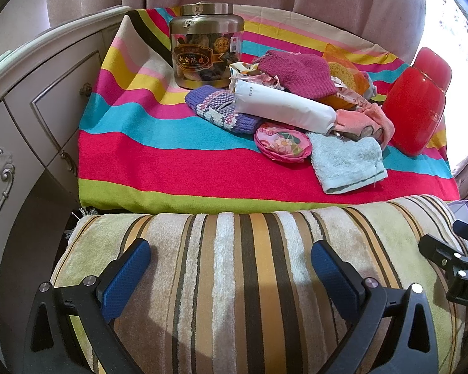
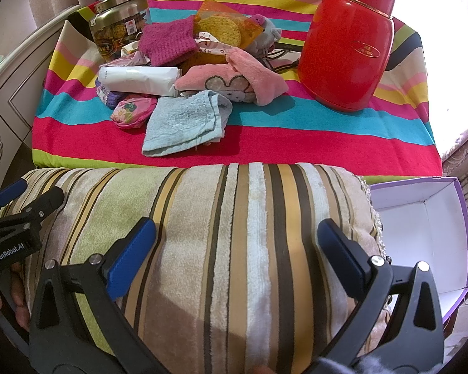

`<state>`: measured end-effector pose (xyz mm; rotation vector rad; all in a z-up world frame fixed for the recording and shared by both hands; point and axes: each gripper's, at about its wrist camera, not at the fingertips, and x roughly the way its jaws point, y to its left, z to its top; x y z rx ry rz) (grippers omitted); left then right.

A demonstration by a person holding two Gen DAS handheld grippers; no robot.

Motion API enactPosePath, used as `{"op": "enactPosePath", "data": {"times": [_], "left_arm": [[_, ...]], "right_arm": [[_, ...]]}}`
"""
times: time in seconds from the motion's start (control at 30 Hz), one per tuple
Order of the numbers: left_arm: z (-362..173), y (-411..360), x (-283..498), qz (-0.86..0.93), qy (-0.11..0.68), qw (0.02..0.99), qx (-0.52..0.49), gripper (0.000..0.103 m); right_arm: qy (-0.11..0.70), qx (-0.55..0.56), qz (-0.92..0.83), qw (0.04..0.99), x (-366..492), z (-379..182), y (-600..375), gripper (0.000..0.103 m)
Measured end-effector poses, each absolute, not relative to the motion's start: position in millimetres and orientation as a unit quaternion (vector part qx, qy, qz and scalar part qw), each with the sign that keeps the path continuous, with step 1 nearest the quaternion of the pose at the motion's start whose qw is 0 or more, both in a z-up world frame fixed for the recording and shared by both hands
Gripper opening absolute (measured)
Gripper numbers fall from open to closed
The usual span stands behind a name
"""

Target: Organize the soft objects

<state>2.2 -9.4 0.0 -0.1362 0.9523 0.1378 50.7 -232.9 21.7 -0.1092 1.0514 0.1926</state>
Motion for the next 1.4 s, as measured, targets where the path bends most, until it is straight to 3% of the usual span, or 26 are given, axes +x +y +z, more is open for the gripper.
{"op": "enactPosePath", "data": {"times": [0.87, 1.17, 1.27, 1.4], "left_arm": [[-13, 8, 82, 0.007, 0.489, 0.851, -0.194, 0.103], [-22, 4, 117, -0.005, 0.510, 0.844, -0.168, 0.099], [-23, -5, 131, -0.015, 0.512, 0.849, -0.126, 0.099], [-26, -18, 148, -0.022, 0.518, 0.851, -0.078, 0.098]], "right_arm": [[0.514, -0.092, 0.182, 0.833, 110, 17, -204, 0.103], [0.423, -0.187, 0.240, 0.854, 154, 43, -177, 0.103], [0.397, -0.240, 0.278, 0.841, 167, 42, -160, 0.099], [0.390, -0.285, 0.329, 0.811, 185, 33, -139, 0.084]]}}
